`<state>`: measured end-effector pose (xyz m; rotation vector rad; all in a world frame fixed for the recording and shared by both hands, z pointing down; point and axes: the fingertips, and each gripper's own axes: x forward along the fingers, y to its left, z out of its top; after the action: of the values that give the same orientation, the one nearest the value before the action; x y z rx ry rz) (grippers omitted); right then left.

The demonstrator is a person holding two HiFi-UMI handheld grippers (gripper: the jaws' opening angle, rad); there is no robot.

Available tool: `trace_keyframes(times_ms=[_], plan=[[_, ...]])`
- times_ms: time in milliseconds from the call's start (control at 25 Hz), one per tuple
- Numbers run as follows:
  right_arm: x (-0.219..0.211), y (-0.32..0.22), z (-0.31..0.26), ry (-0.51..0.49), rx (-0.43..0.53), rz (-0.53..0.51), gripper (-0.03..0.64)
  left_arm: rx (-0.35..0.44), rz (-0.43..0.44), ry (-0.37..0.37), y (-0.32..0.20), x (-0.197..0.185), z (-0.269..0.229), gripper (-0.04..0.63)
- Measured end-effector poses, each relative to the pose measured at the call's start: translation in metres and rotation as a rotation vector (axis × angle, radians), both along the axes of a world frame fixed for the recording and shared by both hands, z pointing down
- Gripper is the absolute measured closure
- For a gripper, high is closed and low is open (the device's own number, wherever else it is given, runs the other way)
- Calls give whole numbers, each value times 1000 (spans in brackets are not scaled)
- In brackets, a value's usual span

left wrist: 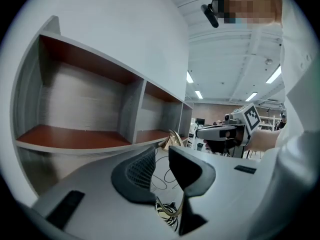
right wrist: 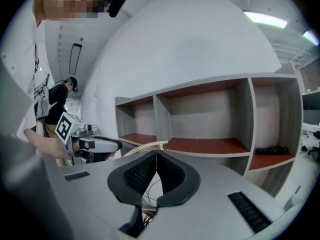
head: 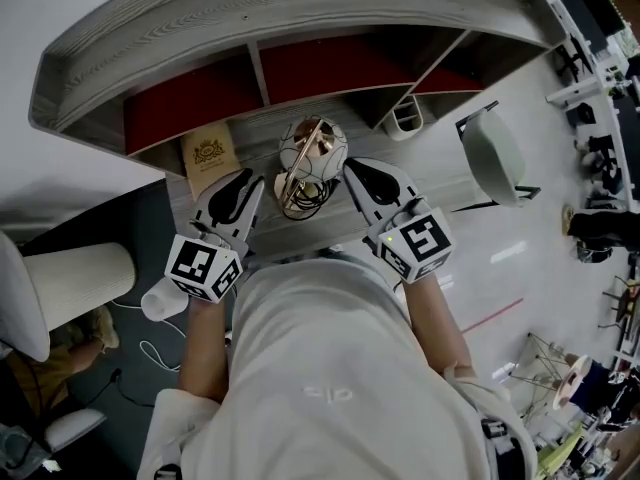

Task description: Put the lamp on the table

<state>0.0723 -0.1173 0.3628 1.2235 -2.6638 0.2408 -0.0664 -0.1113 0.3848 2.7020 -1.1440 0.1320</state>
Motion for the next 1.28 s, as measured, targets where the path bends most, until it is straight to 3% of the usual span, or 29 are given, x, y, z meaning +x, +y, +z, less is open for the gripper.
trace_keyframes(times_ms=[280,640,1280], plan=[[1,1,-3,13,22,18,586,55,-19,-2,-1,1,-11,517],[-5,3,-8,33,49,-2,586,79,-77,14,-5,-11,-18,570],[-8,3,-3,31,25,14,586,36,-101,10,-8,-21,-10,575]])
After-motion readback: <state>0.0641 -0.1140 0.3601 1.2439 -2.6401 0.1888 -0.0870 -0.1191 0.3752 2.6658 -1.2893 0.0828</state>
